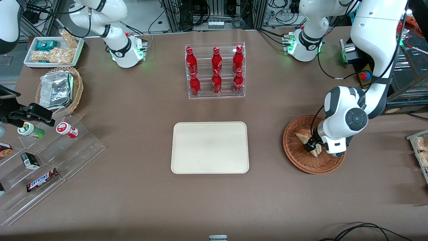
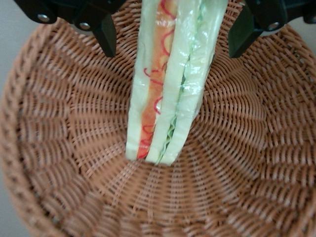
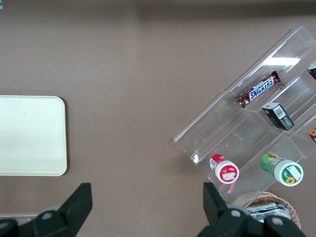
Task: Place sandwich from basket to tray
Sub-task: 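Lower the left gripper around the sandwich wedge and close it, then lift the sandwich and carry it with the left gripper over the tray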
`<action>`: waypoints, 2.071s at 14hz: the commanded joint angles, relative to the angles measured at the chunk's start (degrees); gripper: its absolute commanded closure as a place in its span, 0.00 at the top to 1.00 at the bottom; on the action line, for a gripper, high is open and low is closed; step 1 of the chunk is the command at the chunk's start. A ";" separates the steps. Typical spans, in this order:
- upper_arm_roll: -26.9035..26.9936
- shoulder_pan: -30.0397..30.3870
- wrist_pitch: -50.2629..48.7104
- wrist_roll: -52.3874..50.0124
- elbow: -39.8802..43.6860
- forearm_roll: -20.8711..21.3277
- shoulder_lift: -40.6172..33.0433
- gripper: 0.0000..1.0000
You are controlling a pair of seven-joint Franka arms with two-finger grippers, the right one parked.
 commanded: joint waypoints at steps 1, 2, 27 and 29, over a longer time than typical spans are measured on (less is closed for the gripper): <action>0.34 -0.68 1.23 -1.69 -0.18 0.56 0.80 0.65; 0.34 -0.68 1.14 -2.13 -0.18 0.56 0.80 0.30; 0.08 -41.02 -20.04 4.97 48.24 6.53 27.24 0.17; 0.25 -41.46 -20.13 5.16 52.45 6.80 30.75 0.17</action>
